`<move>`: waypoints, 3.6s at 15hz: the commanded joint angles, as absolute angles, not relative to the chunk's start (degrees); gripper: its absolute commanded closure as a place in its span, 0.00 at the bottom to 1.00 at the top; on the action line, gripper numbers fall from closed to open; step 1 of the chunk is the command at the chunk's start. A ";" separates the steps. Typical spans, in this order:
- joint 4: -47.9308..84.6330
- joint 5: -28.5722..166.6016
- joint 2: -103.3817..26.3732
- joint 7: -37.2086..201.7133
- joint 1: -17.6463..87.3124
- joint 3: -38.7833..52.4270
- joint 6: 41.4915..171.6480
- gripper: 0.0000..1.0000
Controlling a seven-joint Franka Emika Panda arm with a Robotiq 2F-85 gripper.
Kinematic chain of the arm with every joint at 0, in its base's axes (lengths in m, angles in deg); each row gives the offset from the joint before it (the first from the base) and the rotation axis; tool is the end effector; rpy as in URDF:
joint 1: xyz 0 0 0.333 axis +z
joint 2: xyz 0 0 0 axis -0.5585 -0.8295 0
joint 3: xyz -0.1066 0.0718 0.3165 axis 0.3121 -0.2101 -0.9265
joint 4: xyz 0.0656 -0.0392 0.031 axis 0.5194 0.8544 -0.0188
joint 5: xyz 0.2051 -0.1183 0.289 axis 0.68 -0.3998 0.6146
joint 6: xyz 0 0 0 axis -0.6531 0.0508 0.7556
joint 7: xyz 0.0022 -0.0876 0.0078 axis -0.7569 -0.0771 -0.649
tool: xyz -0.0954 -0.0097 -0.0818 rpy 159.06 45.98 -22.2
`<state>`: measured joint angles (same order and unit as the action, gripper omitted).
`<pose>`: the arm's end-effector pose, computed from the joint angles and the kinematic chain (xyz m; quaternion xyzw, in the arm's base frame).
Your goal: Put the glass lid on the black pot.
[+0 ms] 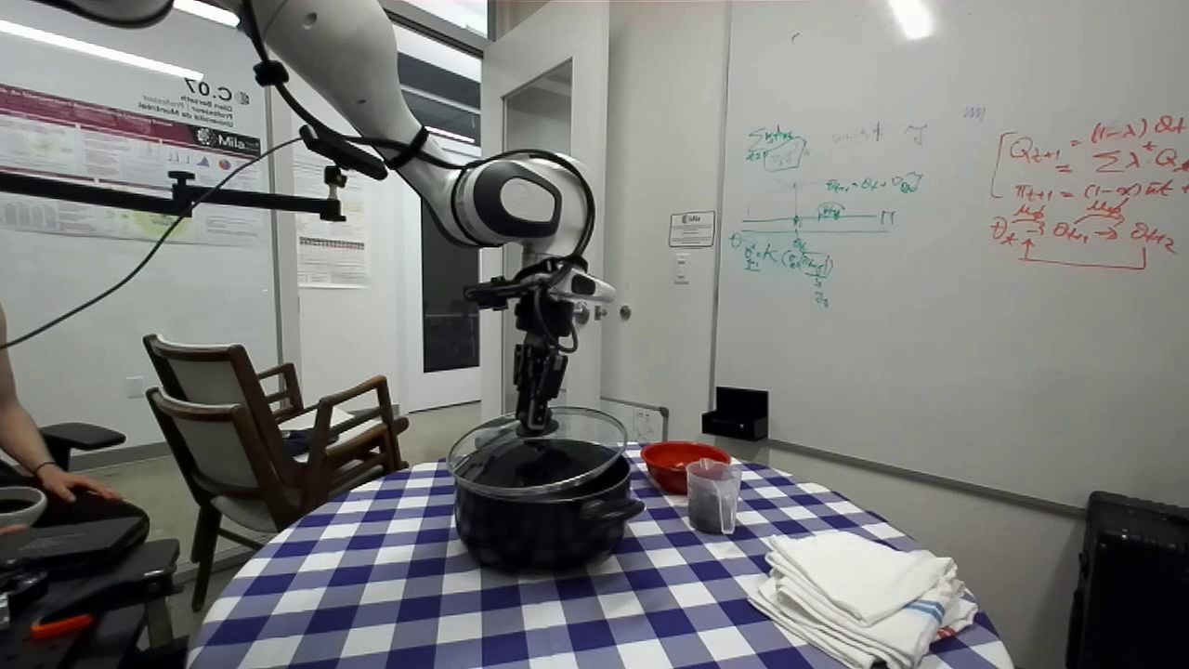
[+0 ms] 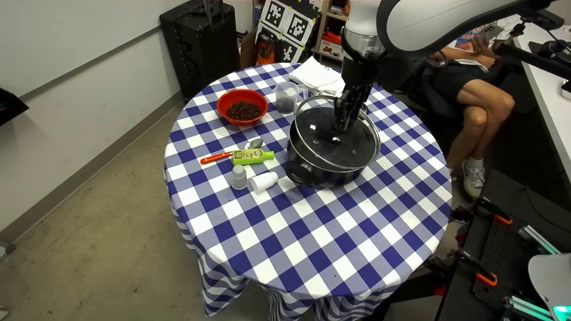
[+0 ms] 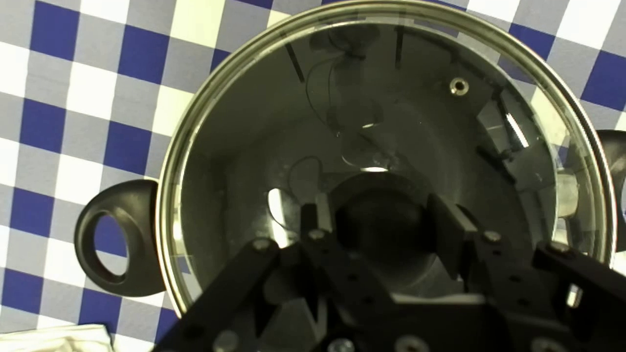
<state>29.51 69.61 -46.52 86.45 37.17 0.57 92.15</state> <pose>0.6214 0.0555 0.3134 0.9974 -0.0184 -0.0670 0.0170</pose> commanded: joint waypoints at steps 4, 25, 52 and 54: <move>28.34 70.57 -46.45 84.97 37.37 0.61 91.33 0.75; 24.04 70.67 -48.40 84.64 37.11 0.77 91.22 0.75; 26.39 70.37 -48.11 84.66 37.37 0.74 89.61 0.75; 26.10 70.36 -48.26 84.56 37.44 0.65 89.49 0.75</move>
